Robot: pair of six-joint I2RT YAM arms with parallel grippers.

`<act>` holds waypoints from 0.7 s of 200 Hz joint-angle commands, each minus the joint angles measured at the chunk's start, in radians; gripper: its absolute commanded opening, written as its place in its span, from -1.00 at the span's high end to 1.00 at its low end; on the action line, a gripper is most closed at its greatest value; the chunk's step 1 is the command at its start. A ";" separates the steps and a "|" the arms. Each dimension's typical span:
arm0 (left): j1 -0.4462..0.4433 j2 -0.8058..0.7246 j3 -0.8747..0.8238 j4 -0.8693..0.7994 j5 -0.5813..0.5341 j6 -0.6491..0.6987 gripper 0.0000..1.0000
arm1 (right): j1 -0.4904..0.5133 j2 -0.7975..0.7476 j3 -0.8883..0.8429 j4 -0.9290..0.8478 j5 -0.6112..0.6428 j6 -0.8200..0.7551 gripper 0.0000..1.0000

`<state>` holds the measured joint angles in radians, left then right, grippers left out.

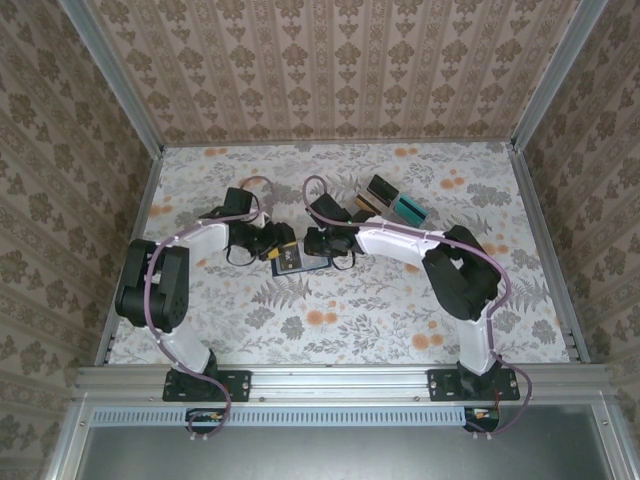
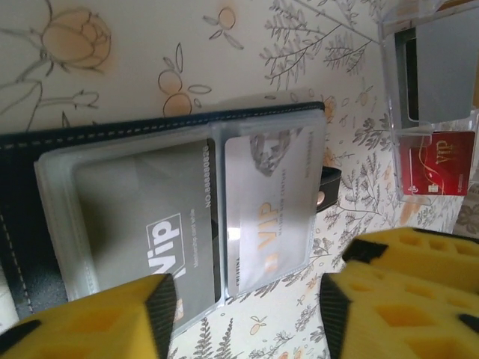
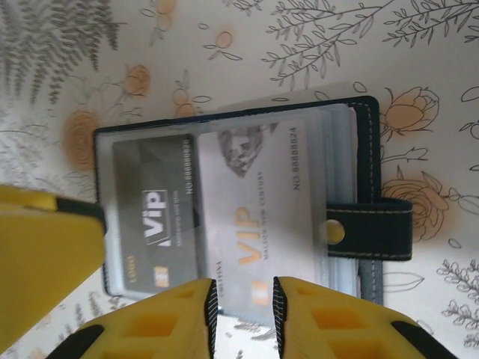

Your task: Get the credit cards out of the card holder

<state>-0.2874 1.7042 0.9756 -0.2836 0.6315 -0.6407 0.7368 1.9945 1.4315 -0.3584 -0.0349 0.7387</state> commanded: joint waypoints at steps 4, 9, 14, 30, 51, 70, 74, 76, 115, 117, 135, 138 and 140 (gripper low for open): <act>-0.004 0.014 -0.003 0.014 0.045 -0.011 0.09 | -0.004 0.053 0.063 -0.094 0.037 -0.012 0.45; -0.006 0.020 -0.001 0.014 0.052 -0.010 0.14 | -0.004 0.061 0.069 -0.100 0.040 -0.012 0.46; -0.009 0.029 0.006 0.014 0.057 -0.009 0.17 | -0.004 0.068 0.073 -0.104 0.045 -0.014 0.47; -0.020 0.051 0.021 0.007 0.068 -0.006 0.27 | -0.005 0.084 0.082 -0.116 0.052 -0.012 0.49; -0.031 0.074 0.036 -0.006 0.071 0.003 0.33 | -0.008 0.100 0.083 -0.130 0.062 -0.007 0.50; -0.034 0.091 0.044 -0.005 0.071 0.004 0.34 | -0.009 0.106 0.080 -0.137 0.066 -0.005 0.51; -0.035 0.094 0.046 -0.007 0.071 0.003 0.35 | -0.010 0.109 0.079 -0.137 0.065 -0.004 0.51; -0.036 0.096 0.047 -0.006 0.072 0.004 0.35 | -0.010 0.110 0.079 -0.138 0.064 -0.004 0.51; -0.043 0.131 0.064 -0.011 0.090 0.010 0.33 | -0.014 0.134 0.070 -0.144 0.036 0.016 0.50; -0.042 0.133 0.066 -0.014 0.092 0.013 0.32 | -0.015 0.134 0.068 -0.142 0.033 0.017 0.51; -0.042 0.145 0.079 -0.038 0.097 0.036 0.29 | -0.023 0.133 0.047 -0.114 -0.007 0.029 0.50; -0.042 0.147 0.082 -0.040 0.096 0.039 0.29 | -0.025 0.133 0.045 -0.111 -0.011 0.031 0.51; -0.042 0.148 0.082 -0.043 0.096 0.040 0.29 | -0.026 0.133 0.043 -0.109 -0.014 0.032 0.51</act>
<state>-0.3214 1.8244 1.0245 -0.2829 0.6987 -0.6453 0.7269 2.0960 1.4910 -0.4519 -0.0120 0.7414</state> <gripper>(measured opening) 0.351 0.248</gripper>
